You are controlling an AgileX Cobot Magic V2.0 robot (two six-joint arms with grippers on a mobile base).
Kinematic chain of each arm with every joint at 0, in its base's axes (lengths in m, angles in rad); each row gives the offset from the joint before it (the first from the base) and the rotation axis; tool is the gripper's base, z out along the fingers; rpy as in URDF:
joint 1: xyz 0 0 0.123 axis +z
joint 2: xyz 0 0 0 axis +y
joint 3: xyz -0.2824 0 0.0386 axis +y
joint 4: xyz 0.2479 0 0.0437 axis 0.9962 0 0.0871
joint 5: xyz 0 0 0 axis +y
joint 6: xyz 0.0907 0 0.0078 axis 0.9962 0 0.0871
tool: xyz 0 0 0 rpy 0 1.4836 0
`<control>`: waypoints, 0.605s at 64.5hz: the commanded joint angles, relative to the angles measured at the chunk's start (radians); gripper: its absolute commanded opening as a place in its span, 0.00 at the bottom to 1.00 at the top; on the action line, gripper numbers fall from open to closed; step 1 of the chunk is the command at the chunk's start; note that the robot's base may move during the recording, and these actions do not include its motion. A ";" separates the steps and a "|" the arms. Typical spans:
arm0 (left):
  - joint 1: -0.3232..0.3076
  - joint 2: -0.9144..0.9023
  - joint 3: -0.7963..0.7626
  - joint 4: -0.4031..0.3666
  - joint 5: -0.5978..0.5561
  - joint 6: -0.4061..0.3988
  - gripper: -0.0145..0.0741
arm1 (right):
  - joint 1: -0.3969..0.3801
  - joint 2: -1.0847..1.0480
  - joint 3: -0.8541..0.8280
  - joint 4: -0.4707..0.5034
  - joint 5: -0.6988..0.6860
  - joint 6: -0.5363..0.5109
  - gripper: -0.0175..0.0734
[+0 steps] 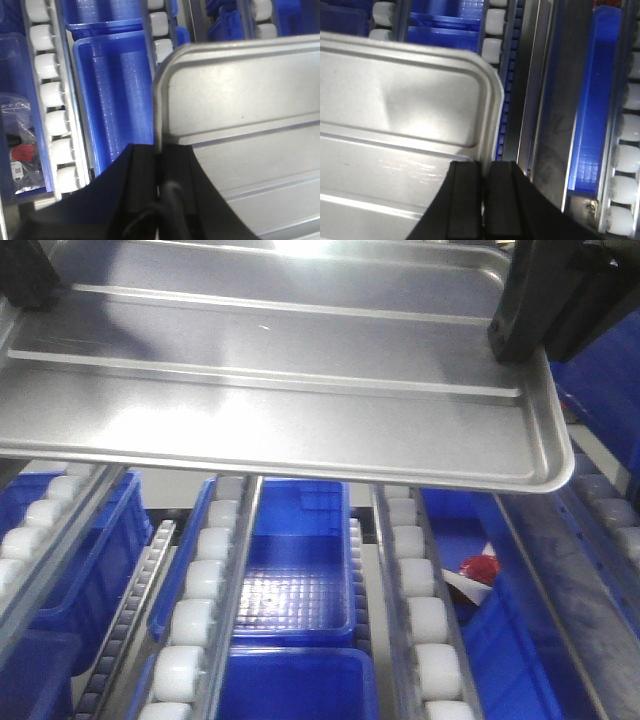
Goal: Grab silver tray and stack on right shelf
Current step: 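Lift the silver tray up off the shelf with both grippers, then hold the silver tray level with both grippers while the base drives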
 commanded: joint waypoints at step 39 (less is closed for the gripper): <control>-0.012 -0.023 -0.030 0.017 -0.032 0.013 0.06 | -0.002 -0.027 -0.026 -0.039 -0.041 -0.024 0.25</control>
